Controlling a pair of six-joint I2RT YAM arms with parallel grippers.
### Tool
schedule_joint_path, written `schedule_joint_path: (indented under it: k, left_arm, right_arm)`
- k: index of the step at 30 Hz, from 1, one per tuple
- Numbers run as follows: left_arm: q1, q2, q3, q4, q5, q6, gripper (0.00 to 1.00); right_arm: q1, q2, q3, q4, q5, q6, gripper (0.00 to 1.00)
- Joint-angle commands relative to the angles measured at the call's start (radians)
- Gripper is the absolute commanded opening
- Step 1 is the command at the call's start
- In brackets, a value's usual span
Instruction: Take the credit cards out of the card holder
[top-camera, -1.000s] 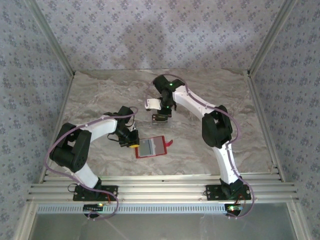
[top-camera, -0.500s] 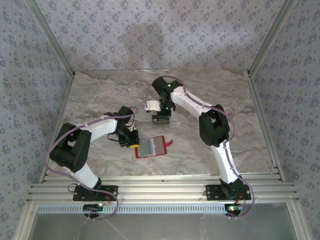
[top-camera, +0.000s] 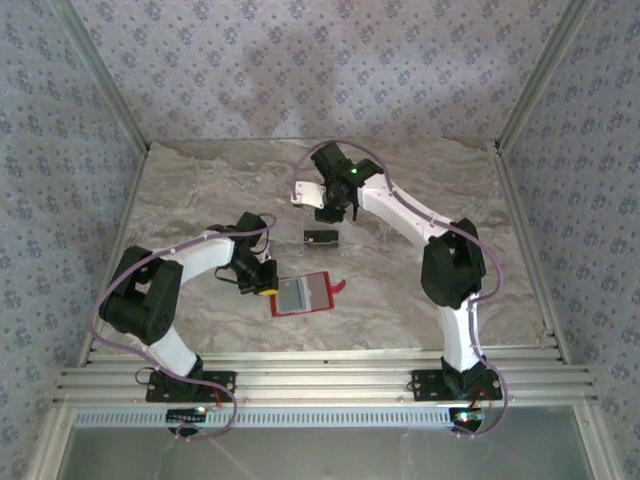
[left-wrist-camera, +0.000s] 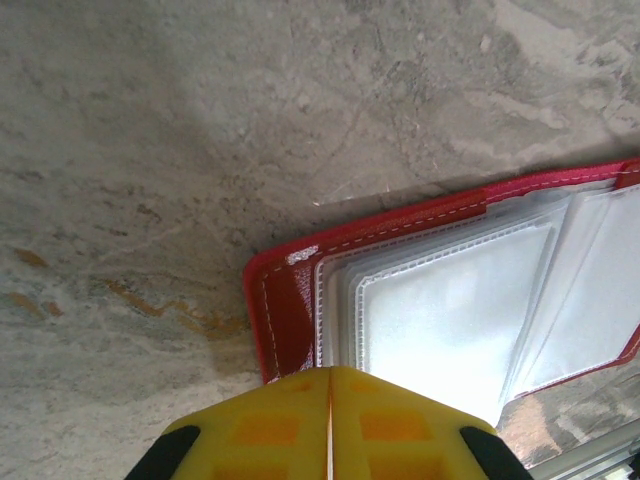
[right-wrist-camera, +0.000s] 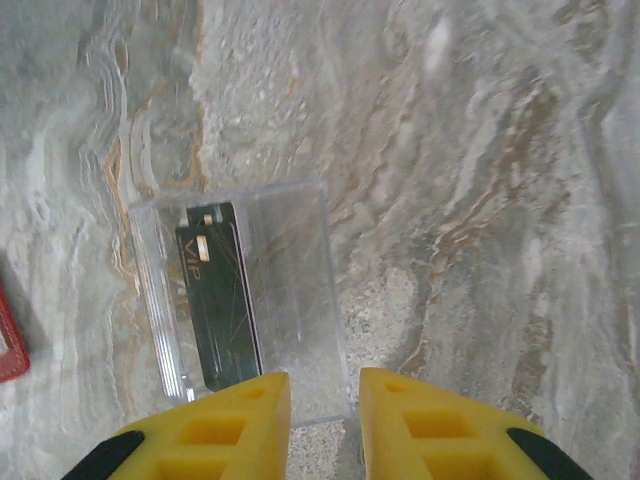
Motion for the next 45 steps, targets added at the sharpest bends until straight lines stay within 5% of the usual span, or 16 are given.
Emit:
schedule_joint_path:
  k: [1, 10, 22, 39, 45]
  left_arm:
    - [0.005, -0.021, 0.004, -0.007, 0.014, -0.012, 0.09]
    - [0.012, -0.045, 0.008, -0.01, 0.01, -0.017, 0.07]
    - [0.06, -0.024, -0.062, 0.066, 0.107, -0.014, 0.06]
    - [0.074, 0.003, -0.079, 0.039, 0.057, 0.025, 0.03]
    - [0.074, 0.004, -0.079, 0.029, 0.056, 0.033, 0.02]
  right_arm:
    - [0.028, -0.088, -0.077, 0.094, 0.009, 0.286, 0.26]
    - [0.119, -0.291, -0.412, 0.295, 0.011, 0.961, 0.24]
    - [0.175, -0.327, -0.645, 0.436, -0.264, 1.554, 0.21]
    - [0.27, -0.065, -0.597, 0.609, -0.448, 1.68, 0.19]
    - [0.288, -0.019, -0.559, 0.532, -0.412, 1.658, 0.2]
